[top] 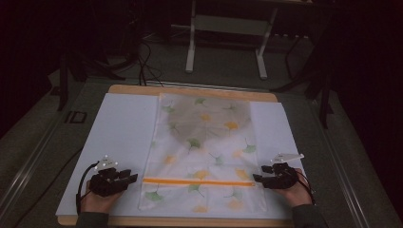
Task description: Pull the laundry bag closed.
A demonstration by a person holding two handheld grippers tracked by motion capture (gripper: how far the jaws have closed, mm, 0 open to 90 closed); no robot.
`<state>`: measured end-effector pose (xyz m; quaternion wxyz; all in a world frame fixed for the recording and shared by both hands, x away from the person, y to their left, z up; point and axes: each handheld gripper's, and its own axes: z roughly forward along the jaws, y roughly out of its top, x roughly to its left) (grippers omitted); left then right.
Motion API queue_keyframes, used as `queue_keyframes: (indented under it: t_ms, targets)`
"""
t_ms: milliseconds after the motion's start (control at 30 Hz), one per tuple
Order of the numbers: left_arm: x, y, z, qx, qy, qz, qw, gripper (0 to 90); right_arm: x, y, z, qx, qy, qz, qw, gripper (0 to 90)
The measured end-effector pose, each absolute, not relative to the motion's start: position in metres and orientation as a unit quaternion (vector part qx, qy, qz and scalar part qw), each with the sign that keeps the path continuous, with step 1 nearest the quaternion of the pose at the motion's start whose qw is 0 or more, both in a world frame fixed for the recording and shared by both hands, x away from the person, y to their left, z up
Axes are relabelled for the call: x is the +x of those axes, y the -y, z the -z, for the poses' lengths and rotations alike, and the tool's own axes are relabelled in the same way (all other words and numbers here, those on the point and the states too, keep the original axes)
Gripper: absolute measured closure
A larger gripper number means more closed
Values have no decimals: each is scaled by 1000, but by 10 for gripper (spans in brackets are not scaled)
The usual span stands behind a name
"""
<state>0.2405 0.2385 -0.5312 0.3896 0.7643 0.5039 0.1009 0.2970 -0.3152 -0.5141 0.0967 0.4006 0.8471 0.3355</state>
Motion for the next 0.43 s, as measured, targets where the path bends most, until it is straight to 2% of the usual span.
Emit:
queue_keyframes:
  t_ms: [267,433]
  targets:
    - [247,-240,532,752,-522,-157,371,575,293,327,524,454,-796,-369,157,403]
    - [251,-244,536,740,-544,-188,347,527,295,334,527,480,-770,-384,173,390]
